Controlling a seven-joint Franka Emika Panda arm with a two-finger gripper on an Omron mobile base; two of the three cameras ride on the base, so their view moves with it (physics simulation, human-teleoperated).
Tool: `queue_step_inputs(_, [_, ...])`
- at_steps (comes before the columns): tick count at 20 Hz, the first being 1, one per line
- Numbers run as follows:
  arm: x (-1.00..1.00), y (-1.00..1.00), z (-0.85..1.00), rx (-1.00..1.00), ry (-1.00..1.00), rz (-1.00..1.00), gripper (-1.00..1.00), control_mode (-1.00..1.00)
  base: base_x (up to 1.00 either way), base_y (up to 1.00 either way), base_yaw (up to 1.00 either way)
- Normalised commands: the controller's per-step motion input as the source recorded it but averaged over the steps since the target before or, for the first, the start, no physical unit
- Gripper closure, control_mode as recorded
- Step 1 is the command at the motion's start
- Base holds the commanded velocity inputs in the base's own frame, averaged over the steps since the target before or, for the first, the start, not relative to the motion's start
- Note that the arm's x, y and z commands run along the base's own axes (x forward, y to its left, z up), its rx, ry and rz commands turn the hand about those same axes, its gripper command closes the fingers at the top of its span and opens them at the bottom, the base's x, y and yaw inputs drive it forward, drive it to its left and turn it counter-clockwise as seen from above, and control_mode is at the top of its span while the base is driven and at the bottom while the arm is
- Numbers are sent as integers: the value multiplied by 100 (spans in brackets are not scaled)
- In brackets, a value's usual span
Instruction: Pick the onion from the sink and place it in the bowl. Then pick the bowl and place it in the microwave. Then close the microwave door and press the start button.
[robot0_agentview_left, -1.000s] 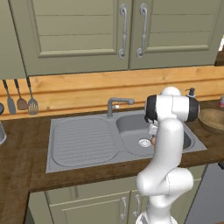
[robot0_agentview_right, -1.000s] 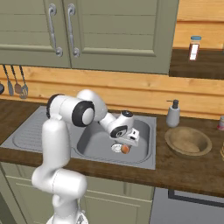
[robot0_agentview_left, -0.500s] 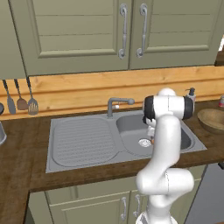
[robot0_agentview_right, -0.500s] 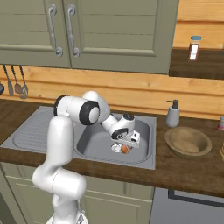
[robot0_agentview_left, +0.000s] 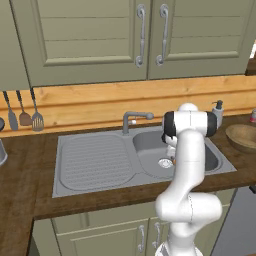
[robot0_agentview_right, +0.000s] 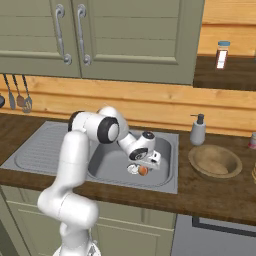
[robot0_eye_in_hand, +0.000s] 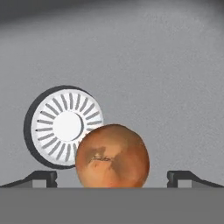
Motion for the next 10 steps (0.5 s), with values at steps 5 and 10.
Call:
queue_step_inputs(5, [2,0,-28,0,0,0,-100,-100,0,0,0])
queue_step_inputs(10, [5,0,-32,0,0,0,100,-100,0,0,0])
